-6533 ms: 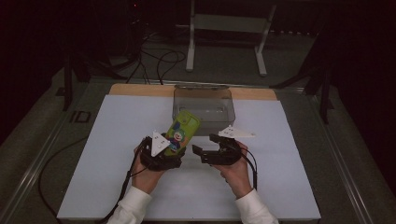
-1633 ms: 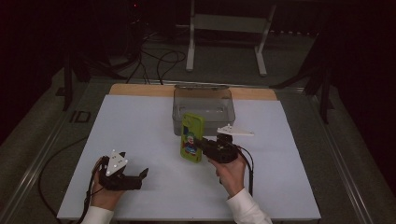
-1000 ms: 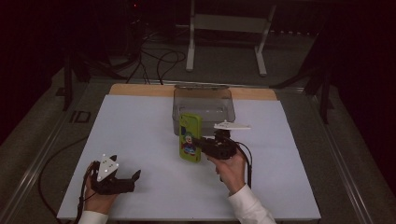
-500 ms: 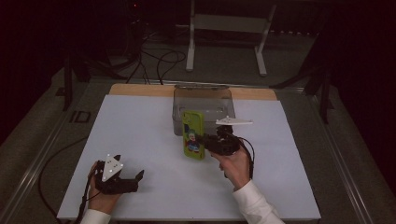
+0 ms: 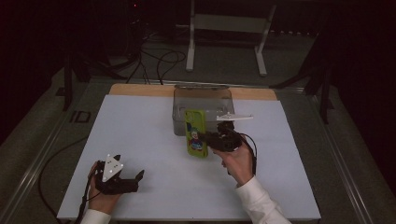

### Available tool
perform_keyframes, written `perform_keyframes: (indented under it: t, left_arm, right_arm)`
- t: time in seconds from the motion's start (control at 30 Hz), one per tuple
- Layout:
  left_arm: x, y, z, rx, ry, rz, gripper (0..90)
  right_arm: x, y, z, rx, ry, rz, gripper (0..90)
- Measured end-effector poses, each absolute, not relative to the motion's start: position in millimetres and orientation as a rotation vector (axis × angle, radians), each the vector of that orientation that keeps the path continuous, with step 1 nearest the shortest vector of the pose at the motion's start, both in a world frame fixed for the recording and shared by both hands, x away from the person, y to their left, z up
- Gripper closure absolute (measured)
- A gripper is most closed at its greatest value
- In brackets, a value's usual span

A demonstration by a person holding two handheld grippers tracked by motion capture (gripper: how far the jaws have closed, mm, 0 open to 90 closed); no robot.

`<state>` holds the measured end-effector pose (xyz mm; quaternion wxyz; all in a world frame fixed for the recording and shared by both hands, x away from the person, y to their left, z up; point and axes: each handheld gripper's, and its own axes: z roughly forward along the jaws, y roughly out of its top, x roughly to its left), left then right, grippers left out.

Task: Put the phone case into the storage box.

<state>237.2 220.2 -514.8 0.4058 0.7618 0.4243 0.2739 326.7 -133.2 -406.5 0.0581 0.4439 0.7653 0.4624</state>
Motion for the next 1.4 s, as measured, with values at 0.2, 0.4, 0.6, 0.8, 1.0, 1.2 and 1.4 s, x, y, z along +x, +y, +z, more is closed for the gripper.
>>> perform_keyframes:
  t: [0.2,0.4,0.6,0.8,1.0,1.2,1.4]
  left_arm:
    - [237.2,220.0,-515.0,1.924,1.070,0.693,0.0]
    - [237.3,219.1,-515.7,1.922,1.070,0.692,0.0]
    - [237.4,219.0,-515.8,1.922,1.071,0.694,0.0]
    - [237.5,219.1,-515.8,1.926,1.071,0.696,0.0]
    - [237.3,219.1,-515.7,1.922,1.073,0.697,0.0]
    - [237.0,219.2,-515.5,1.923,1.070,0.699,0.0]
    - [236.7,220.1,-514.9,1.919,1.072,0.706,0.0]
  right_arm:
    - [332.0,-135.2,-402.0,1.363,2.350,1.383,77.9]
    - [336.0,-135.6,-399.5,1.363,2.373,1.348,77.9]
    - [340.3,-135.5,-397.9,1.392,2.399,1.326,77.9]
    - [344.5,-137.0,-395.7,1.414,2.416,1.305,77.9]
    - [348.4,-139.3,-391.0,1.441,2.432,1.283,77.9]
    - [351.5,-141.2,-387.0,1.442,2.441,1.262,77.9]
    - [354.5,-142.5,-384.6,1.433,2.463,1.242,77.9]
